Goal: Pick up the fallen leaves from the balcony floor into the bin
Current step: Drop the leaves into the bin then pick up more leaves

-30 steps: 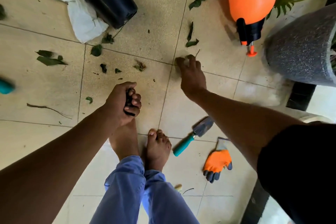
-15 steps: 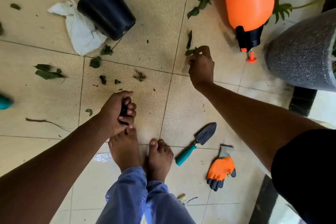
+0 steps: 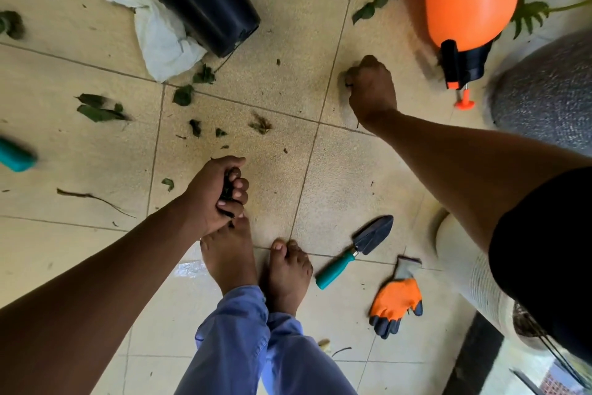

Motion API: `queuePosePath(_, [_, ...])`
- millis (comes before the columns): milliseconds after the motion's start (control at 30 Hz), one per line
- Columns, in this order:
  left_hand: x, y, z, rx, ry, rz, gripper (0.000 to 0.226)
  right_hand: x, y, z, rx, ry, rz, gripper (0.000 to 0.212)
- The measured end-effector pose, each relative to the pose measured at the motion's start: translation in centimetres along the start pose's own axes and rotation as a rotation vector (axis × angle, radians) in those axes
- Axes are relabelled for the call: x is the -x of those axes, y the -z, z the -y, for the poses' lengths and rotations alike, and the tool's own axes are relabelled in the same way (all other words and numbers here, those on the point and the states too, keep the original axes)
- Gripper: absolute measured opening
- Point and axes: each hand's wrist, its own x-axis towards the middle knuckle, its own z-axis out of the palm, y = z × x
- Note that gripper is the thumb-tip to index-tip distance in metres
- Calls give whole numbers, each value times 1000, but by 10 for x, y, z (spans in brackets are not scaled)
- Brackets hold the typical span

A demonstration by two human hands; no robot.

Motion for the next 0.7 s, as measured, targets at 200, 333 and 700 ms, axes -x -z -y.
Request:
queuePosePath(200, [4,3,5,44,-35,7,50,3,14,17,-296,-357,21,31])
queuePosePath(333, [11,-4,9,76,-50,1,50,34,25,49,-778,-460,188,14])
queuePosePath(700, [58,-10,35,196,-225,40,29,165,101,189,-1518,-434,486,15])
